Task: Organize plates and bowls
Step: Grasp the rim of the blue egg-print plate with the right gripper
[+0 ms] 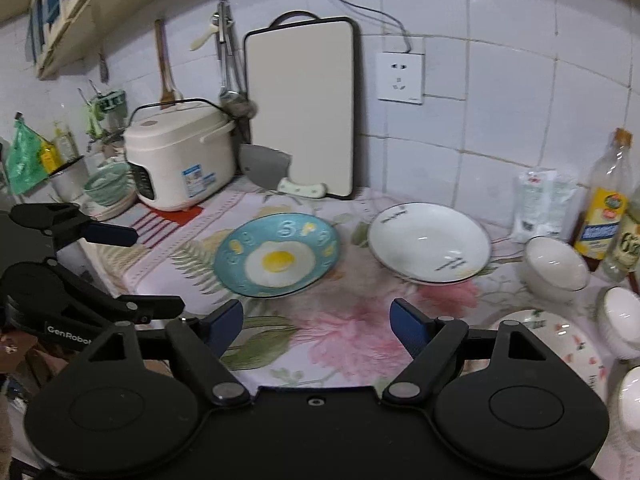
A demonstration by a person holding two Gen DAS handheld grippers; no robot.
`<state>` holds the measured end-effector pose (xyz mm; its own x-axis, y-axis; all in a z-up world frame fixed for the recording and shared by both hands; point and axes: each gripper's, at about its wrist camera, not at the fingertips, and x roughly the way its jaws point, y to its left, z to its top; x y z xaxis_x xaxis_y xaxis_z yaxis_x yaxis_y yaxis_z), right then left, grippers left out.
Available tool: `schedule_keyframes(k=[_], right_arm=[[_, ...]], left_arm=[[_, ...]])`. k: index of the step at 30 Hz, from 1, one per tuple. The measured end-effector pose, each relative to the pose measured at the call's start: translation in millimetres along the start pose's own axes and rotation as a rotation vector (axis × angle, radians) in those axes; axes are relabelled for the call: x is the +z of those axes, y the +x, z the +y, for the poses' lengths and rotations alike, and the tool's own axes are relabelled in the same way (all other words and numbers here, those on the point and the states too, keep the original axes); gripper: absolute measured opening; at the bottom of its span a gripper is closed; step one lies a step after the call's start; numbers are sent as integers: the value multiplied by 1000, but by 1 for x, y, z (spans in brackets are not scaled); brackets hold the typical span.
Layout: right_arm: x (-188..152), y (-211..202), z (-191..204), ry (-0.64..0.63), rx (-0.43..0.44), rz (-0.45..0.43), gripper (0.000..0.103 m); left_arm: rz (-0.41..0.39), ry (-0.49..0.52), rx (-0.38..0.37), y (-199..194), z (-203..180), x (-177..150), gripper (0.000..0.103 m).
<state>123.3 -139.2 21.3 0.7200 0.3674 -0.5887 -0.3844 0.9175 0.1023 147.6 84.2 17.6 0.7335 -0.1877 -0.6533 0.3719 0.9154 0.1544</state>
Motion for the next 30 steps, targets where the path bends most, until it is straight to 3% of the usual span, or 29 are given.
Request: schedule_keyframes(k=[7, 14, 21, 26, 30], right_arm=[[-16, 31, 12, 30, 75, -40, 84], [-23, 82, 6, 42, 154, -118, 85], [-16, 146, -6, 79, 154, -79, 84], [-10, 190, -18, 117, 99, -22, 80], [-12, 215, -29, 166, 95, 21, 69]], left_arm=[[-55, -68, -16, 21, 32, -29, 98], [-9, -220, -34, 76, 84, -42, 98], [-17, -330, -19, 129, 115, -50, 93], [-19, -346, -5, 159, 120, -50, 68], [-9, -355, 17, 177, 123, -53, 57]])
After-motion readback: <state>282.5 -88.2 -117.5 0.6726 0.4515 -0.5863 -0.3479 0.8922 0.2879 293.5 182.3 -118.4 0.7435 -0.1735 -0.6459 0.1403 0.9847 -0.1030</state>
